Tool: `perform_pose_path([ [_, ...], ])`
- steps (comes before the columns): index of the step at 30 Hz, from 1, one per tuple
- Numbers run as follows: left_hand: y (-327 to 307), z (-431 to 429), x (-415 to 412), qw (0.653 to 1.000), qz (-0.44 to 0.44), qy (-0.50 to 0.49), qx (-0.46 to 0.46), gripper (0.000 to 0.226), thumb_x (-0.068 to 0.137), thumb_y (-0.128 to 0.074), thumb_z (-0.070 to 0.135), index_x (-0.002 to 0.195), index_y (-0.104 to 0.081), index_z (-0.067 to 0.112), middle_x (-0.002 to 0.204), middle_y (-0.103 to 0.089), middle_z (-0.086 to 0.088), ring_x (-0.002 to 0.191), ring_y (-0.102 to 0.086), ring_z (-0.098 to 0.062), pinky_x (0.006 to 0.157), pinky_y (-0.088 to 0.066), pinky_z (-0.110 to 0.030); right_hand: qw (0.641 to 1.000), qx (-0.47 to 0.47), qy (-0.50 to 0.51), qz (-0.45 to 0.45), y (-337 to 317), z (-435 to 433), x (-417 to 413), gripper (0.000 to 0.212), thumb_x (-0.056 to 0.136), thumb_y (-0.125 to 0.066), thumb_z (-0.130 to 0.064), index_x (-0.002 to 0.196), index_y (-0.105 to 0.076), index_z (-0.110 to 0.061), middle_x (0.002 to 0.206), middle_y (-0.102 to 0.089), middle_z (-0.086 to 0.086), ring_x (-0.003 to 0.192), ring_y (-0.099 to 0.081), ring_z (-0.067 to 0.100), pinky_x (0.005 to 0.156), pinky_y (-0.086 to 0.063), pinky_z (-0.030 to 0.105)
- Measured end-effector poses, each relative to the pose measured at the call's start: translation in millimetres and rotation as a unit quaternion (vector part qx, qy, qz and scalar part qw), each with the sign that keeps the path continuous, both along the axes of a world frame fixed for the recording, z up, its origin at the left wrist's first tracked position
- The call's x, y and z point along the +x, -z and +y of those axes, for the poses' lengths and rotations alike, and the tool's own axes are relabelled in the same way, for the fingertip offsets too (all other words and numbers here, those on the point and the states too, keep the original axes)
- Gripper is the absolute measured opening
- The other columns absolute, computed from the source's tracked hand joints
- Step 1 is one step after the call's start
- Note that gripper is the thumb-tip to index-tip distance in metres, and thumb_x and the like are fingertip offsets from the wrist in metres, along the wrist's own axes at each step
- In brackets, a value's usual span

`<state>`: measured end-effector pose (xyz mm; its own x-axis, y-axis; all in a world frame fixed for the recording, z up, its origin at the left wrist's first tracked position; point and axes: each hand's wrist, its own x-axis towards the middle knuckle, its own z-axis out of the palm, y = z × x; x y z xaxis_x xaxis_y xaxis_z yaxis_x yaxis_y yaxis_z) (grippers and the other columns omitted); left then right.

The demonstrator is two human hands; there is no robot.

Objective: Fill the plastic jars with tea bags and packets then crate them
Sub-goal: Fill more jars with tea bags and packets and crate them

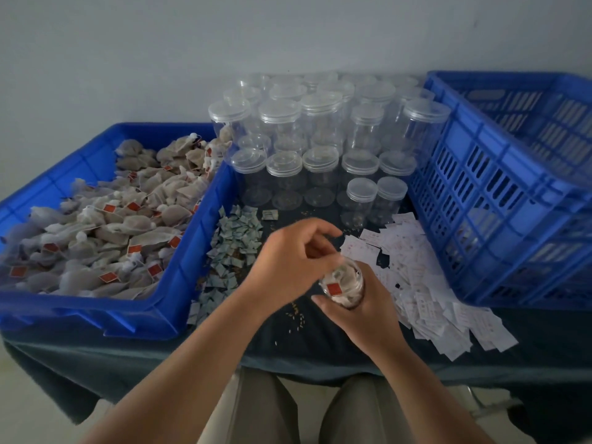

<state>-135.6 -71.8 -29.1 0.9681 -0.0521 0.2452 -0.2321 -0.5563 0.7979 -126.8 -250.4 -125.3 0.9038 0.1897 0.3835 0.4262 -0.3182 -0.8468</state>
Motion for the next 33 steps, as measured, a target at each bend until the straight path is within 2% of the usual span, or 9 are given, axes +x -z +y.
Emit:
perform_pose_path([
  [5, 10.6, -14.0, 4.4, 0.985, -0.03, 0.055, 0.158, 0.044, 0.097, -0.072, 0.041, 0.14, -0.063, 0.041, 0.107, -0.069, 0.043, 0.119, -0.053, 0.012, 0.107, -0.035, -0.018, 1.0, -0.008, 0.017, 0.025, 6.5, -12.4, -1.7, 0.043, 0.077, -0.088, -0.055, 0.108, -0.059, -0.046, 0.1, -0.071, -0.018, 0.088, -0.071, 0.009, 0.071, -0.054, 0.016],
  [7, 12.1, -15.4, 6.7, 0.994, -0.03, 0.06, 0.091, 0.035, 0.101, -0.067, 0.037, 0.136, -0.066, 0.042, 0.107, -0.071, 0.04, 0.111, -0.059, 0.012, 0.094, -0.042, -0.01, 0.999, 0.014, 0.036, 0.033, 6.2, -14.3, -2.8, 0.043, 0.075, -0.088, -0.056, 0.106, -0.058, -0.05, 0.099, -0.071, -0.02, 0.088, -0.071, 0.006, 0.07, -0.052, 0.013],
  [10, 19.3, -16.0, 27.0, 0.999, -0.015, -0.028, -0.039, 0.02, 0.103, -0.063, 0.028, 0.114, -0.072, 0.042, 0.098, -0.076, 0.029, 0.066, -0.062, 0.009, 0.059, -0.044, -0.008, 0.996, 0.054, 0.064, 0.033, 5.4, -14.3, -4.7, 0.044, 0.072, -0.087, -0.056, 0.105, -0.058, -0.053, 0.1, -0.072, -0.022, 0.091, -0.071, 0.004, 0.072, -0.05, 0.01],
  [15, 47.2, -22.2, 77.9, 0.958, 0.083, 0.089, 0.26, 0.023, 0.102, -0.064, 0.029, 0.121, -0.077, 0.034, 0.121, -0.074, 0.01, 0.114, -0.067, -0.011, 0.096, -0.054, -0.034, 0.989, 0.103, 0.096, 0.041, 3.6, -19.2, -7.5, 0.041, 0.073, -0.087, -0.053, 0.104, -0.062, -0.044, 0.097, -0.073, -0.015, 0.09, -0.071, 0.01, 0.072, -0.053, 0.013],
  [18, 67.0, -34.9, 86.3, 0.922, 0.026, 0.165, 0.348, 0.026, 0.099, -0.064, 0.03, 0.123, -0.073, 0.031, 0.13, -0.069, 0.003, 0.122, -0.062, -0.02, 0.1, -0.052, -0.039, 0.985, 0.128, 0.106, 0.05, 0.8, -19.6, -7.7, 0.04, 0.074, -0.086, -0.053, 0.107, -0.063, -0.045, 0.101, -0.074, -0.016, 0.094, -0.073, 0.007, 0.075, -0.055, 0.014],
  [22, 81.0, -32.4, 78.3, 0.92, -0.069, 0.145, 0.357, 0.022, 0.092, -0.064, 0.032, 0.11, -0.077, 0.032, 0.109, -0.077, 0.008, 0.107, -0.07, -0.015, 0.089, -0.055, -0.034, 0.983, 0.128, 0.119, 0.055, 1.1, -18.9, -6.1, 0.04, 0.074, -0.087, -0.051, 0.105, -0.064, -0.045, 0.1, -0.074, -0.017, 0.093, -0.072, 0.006, 0.074, -0.054, 0.012],
  [25, 84.2, -27.0, 69.3, 0.931, -0.09, 0.128, 0.329, 0.025, 0.088, -0.051, 0.032, 0.085, -0.074, 0.023, 0.084, -0.074, 0.005, 0.077, -0.068, -0.016, 0.069, -0.056, -0.039, 0.984, 0.121, 0.117, 0.053, 1.1, -18.5, -5.3, 0.038, 0.074, -0.088, -0.051, 0.103, -0.063, -0.046, 0.099, -0.074, -0.017, 0.092, -0.072, 0.006, 0.074, -0.053, 0.011],
  [28, 85.5, -25.1, 59.9, 0.955, -0.099, 0.054, 0.273, 0.021, 0.092, -0.06, 0.024, 0.078, -0.073, 0.016, 0.075, -0.07, 0.003, 0.068, -0.065, -0.016, 0.062, -0.055, -0.04, 0.986, 0.115, 0.113, 0.052, 1.6, -18.3, -4.6, 0.038, 0.075, -0.087, -0.051, 0.103, -0.062, -0.046, 0.099, -0.073, -0.017, 0.092, -0.072, 0.006, 0.074, -0.053, 0.011],
  [33, 61.1, -21.7, 58.2, 0.991, -0.007, -0.136, 0.001, 0.007, 0.09, -0.08, 0.031, 0.087, -0.075, 0.033, 0.078, -0.074, 0.02, 0.077, -0.069, 0.006, 0.064, -0.048, -0.008, 0.987, 0.104, 0.106, 0.067, 3.7, -18.1, -4.8, 0.04, 0.075, -0.088, -0.053, 0.104, -0.062, -0.045, 0.098, -0.073, -0.015, 0.09, -0.072, 0.008, 0.074, -0.055, 0.016],
])
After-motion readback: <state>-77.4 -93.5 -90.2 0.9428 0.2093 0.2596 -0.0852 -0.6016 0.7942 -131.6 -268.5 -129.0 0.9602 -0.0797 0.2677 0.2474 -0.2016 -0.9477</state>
